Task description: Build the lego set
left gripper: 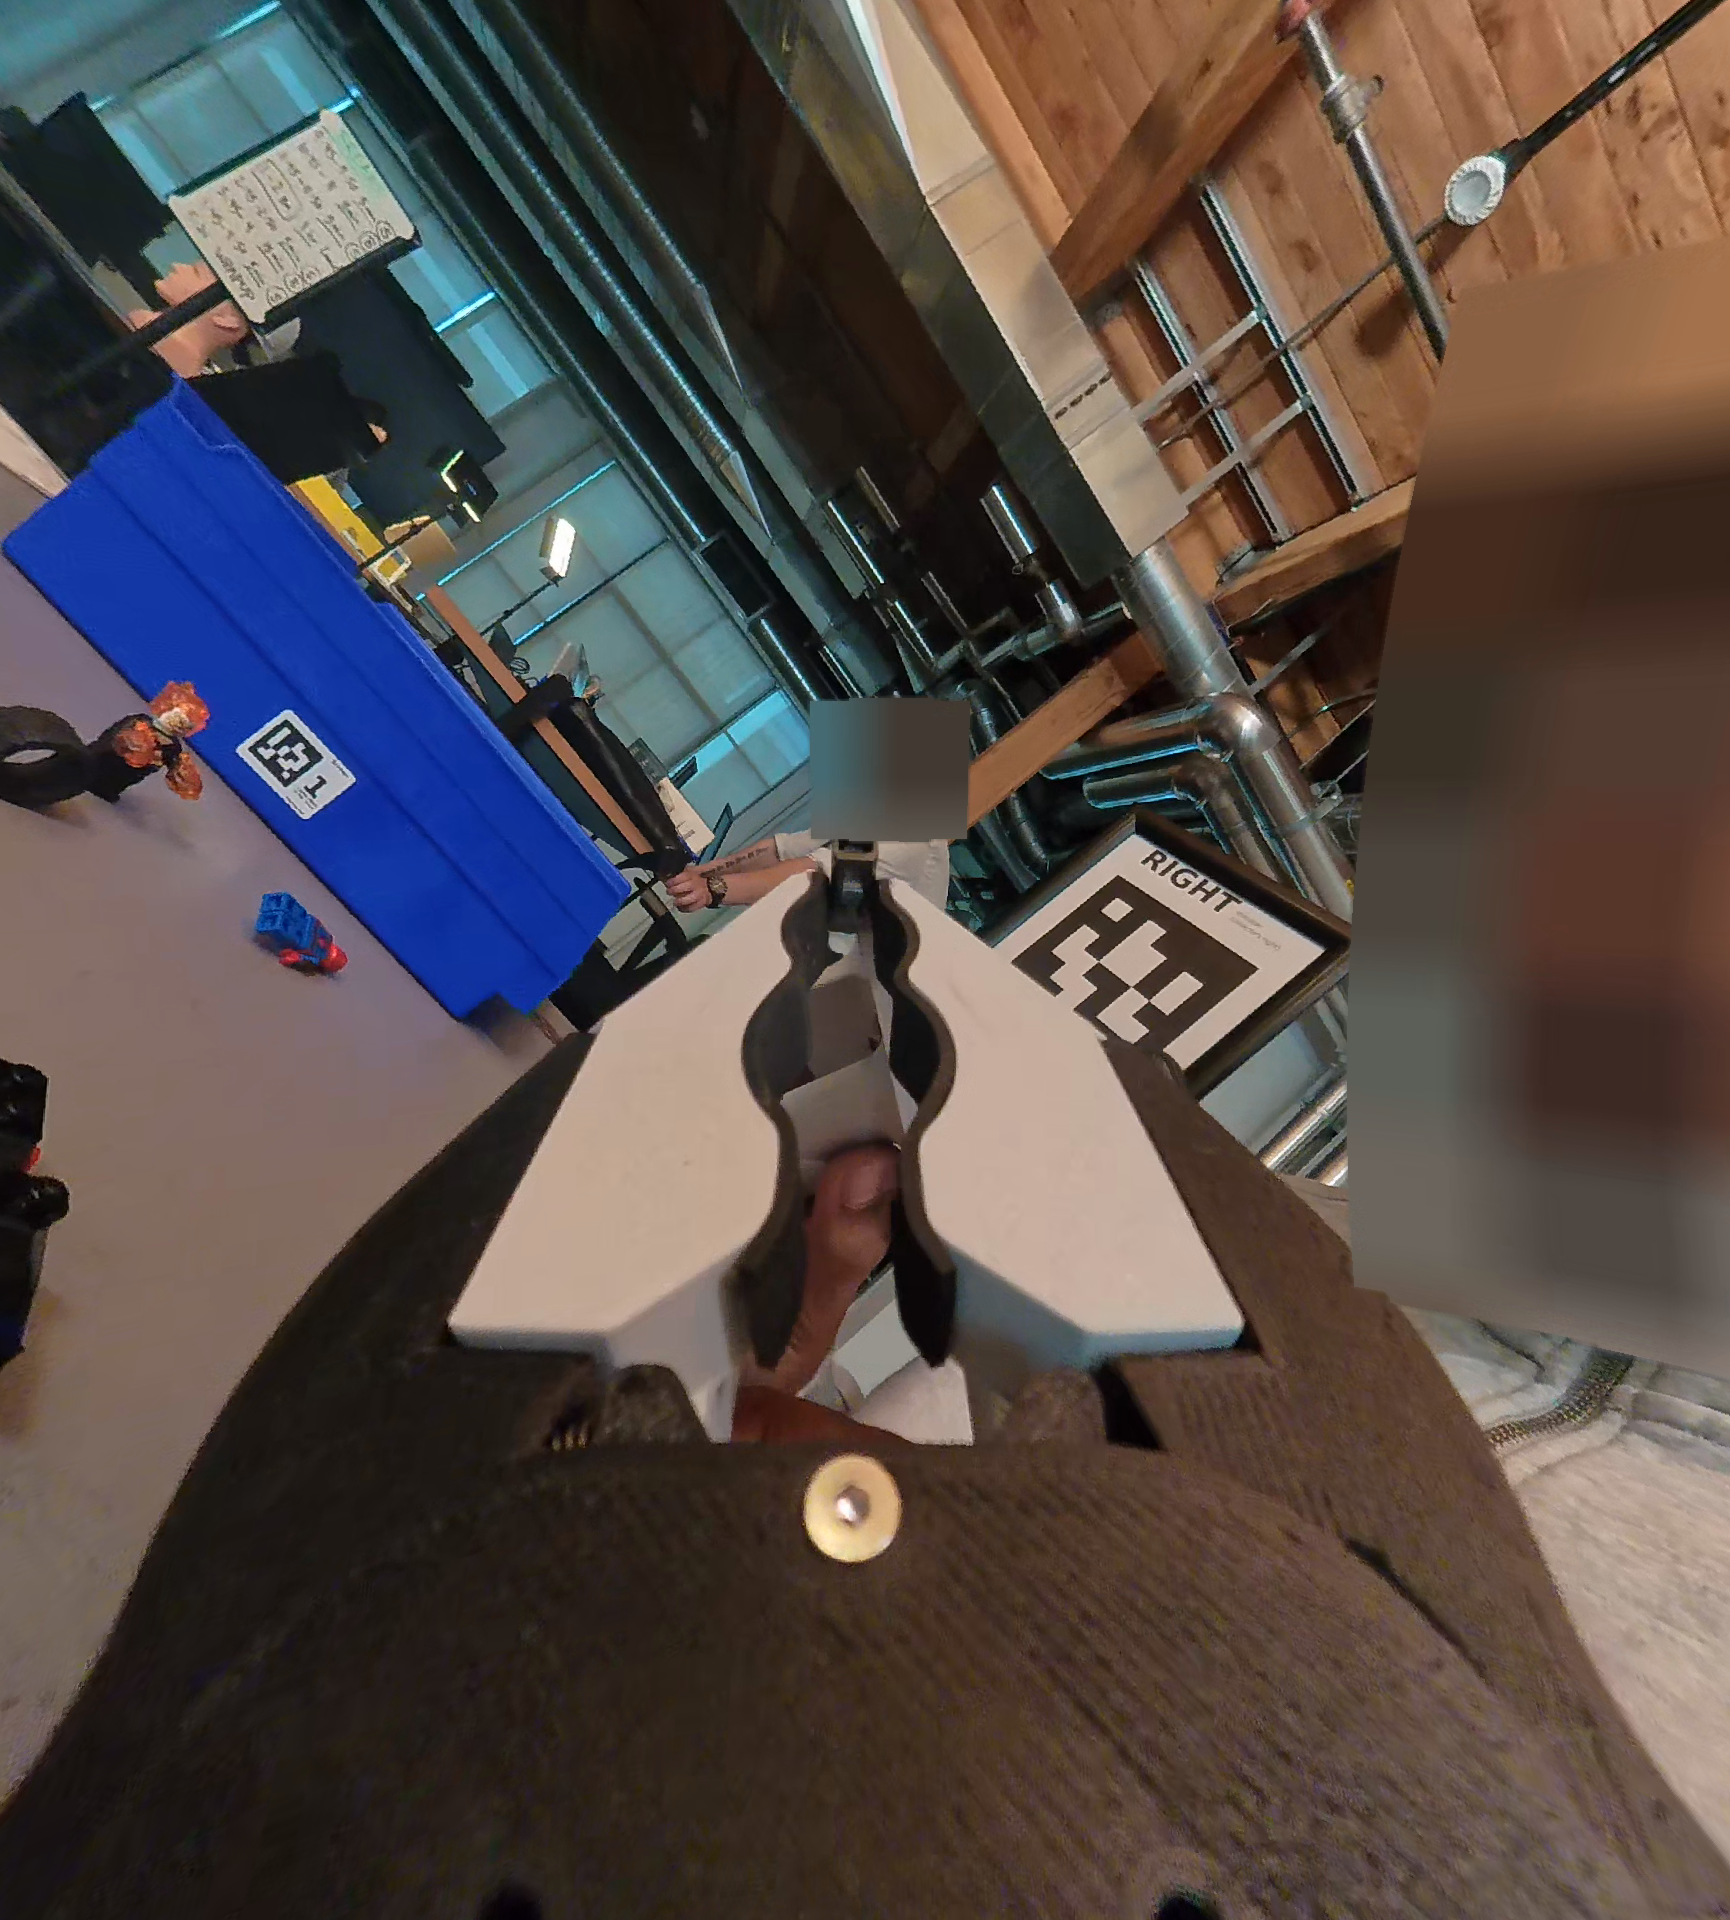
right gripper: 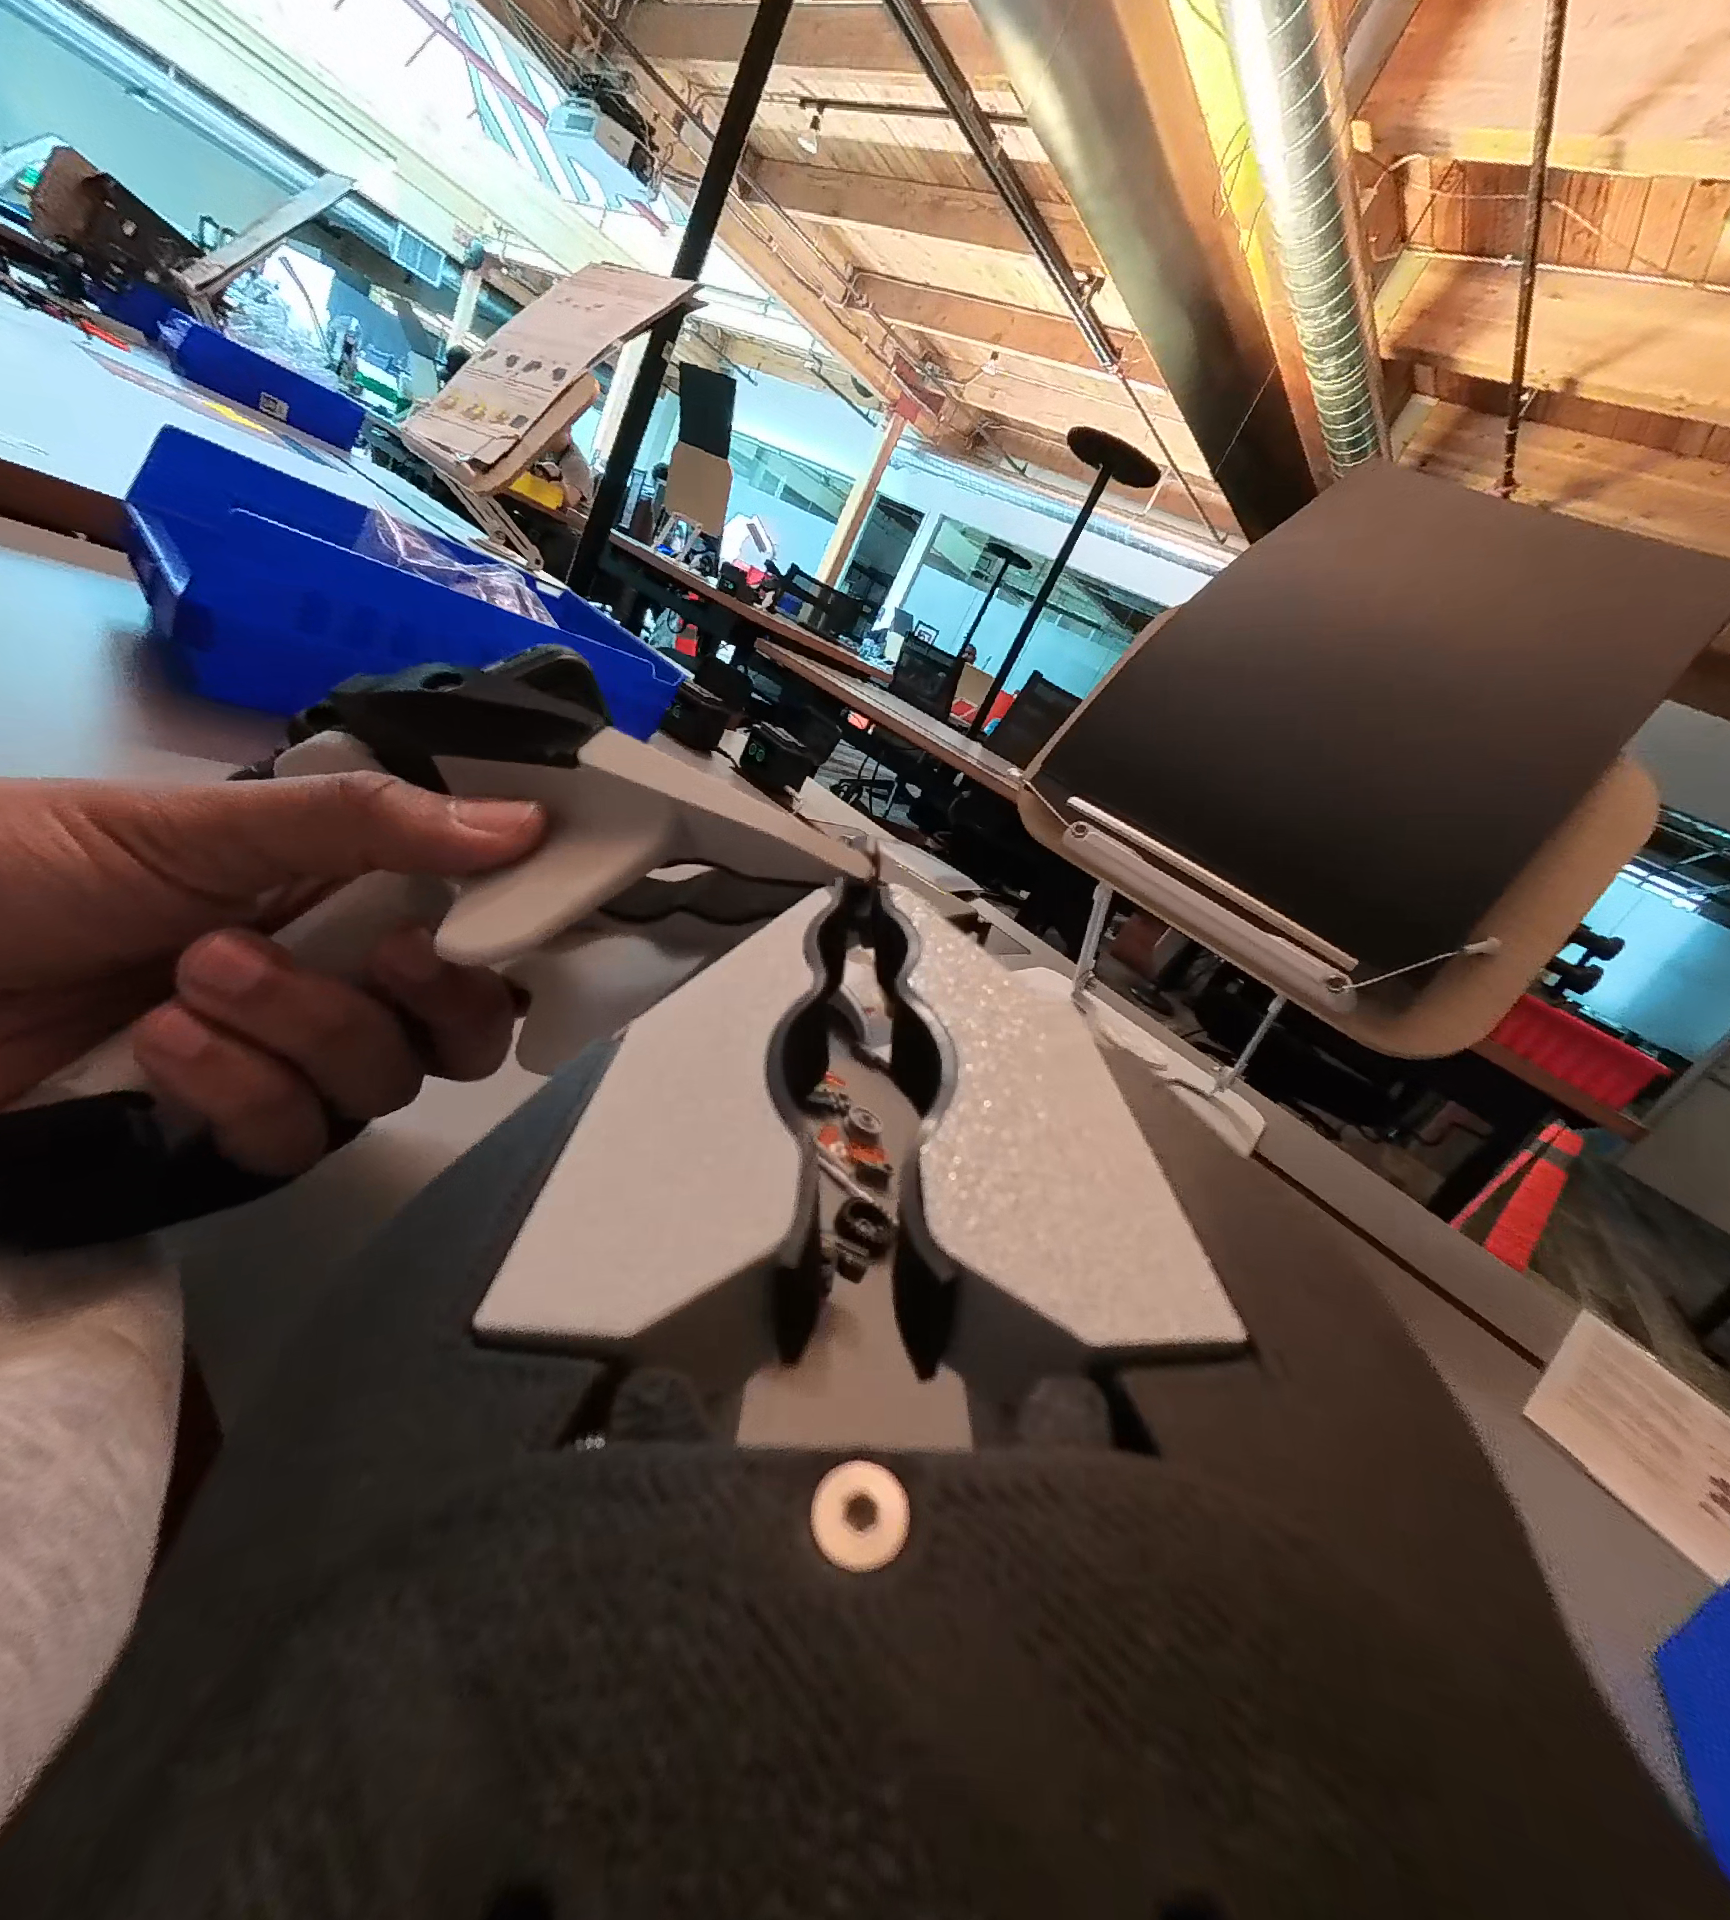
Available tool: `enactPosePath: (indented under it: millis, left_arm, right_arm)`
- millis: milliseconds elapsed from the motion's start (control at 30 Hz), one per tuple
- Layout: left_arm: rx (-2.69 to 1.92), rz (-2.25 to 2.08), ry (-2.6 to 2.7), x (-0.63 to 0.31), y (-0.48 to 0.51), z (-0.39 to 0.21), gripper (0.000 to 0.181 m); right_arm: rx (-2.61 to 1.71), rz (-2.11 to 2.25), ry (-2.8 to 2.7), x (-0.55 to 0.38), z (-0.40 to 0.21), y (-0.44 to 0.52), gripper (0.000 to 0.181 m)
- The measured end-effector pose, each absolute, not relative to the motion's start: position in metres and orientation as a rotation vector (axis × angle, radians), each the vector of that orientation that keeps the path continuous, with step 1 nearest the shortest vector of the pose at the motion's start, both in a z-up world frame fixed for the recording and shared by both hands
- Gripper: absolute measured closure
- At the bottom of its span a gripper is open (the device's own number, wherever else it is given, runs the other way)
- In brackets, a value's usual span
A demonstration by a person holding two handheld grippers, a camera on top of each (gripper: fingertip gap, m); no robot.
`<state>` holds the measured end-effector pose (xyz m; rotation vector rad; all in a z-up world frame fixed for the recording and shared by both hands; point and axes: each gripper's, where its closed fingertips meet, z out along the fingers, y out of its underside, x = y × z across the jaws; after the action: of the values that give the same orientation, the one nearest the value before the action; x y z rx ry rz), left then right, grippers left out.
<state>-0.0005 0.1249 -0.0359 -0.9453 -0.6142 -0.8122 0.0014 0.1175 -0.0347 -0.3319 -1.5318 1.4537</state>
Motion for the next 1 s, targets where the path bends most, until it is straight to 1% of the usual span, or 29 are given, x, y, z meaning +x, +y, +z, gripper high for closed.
enactPosePath:
  millis: [233, 367, 500, 567, 633, 767, 933, 1000]
  left_arm:
    - [-0.985, -0.841, -0.614, 0.0, 0.128, -0.042, 0.152]
    - [-1.103, -0.732, -0.672, -0.008, 0.132, -0.057, 0.108]
    - [-1.327, -0.462, -0.668, -0.022, 0.128, -0.072, 0.102]
    - [-1.518, -0.281, -0.674, -0.03, 0.126, -0.091, 0.091]
    - [-1.732, -0.091, -0.673, -0.037, 0.121, -0.116, 0.09]
    - [-1.972, 0.201, -0.643, -0.05, 0.115, -0.145, 0.085]
    - [-2.164, 0.253, -0.626, -0.057, 0.117, -0.172, 0.085]
    - [-2.224, 0.213, -0.628, -0.055, 0.117, -0.182, 0.091]
  right_arm:
    - [-0.389, 1.584, -1.548, 0.002, -0.034, 0.123, 0.18]
    - [-0.495, 1.722, -1.51, -0.004, -0.031, 0.144, 0.181]
    - [-0.637, 1.793, -1.539, -0.019, -0.042, 0.17, 0.181]
    - [-0.726, 1.735, -1.656, -0.031, -0.064, 0.178, 0.18]
    - [-0.795, 1.67, -1.765, -0.04, -0.085, 0.182, 0.18]
    - [-0.796, 1.685, -1.868, -0.036, -0.094, 0.174, 0.18]
    - [-0.768, 1.626, -1.939, -0.034, -0.102, 0.168, 0.18]
    - [-0.762, 1.619, -1.96, -0.034, -0.104, 0.167, 0.18]
